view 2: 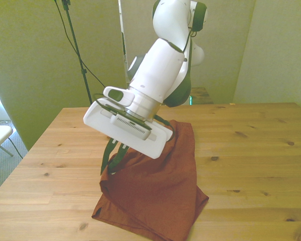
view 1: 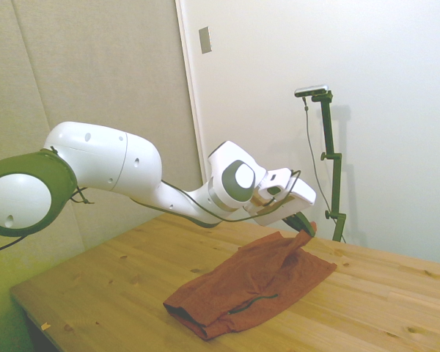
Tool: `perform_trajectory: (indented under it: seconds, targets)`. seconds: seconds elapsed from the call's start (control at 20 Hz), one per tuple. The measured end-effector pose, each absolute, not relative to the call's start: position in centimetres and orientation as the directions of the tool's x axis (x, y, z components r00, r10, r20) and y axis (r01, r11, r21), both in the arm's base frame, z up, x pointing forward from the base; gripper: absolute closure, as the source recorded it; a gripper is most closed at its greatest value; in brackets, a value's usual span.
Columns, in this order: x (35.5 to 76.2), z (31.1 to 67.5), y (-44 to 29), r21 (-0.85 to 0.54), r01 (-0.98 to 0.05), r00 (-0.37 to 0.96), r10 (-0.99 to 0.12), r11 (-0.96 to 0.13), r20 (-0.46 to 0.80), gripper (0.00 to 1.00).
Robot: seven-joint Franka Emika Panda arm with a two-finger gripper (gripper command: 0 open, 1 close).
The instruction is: Fold the shorts
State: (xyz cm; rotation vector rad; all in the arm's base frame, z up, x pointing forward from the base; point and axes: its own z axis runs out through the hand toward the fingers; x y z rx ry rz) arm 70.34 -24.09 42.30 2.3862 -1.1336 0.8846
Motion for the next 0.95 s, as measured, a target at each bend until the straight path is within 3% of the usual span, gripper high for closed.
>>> perform_trajectory:
  seconds: [0.25,0.45,0.75,0.95]
  targets:
    - [70.4,42.1,-26.2,0.019,-0.805,0.459,-0.601,-0.593,0.655,0.0]
    - [69.0,44.6,-22.9,-0.065,-0.778,0.486,-0.664,-0.625,0.567,0.0]
    - [61.5,47.6,-10.7,-0.042,-0.744,0.633,-0.724,-0.667,0.273,0.0]
    - [53.2,48.5,-2.5,-0.075,-0.717,0.693,-0.72,-0.693,0.025,0.0]
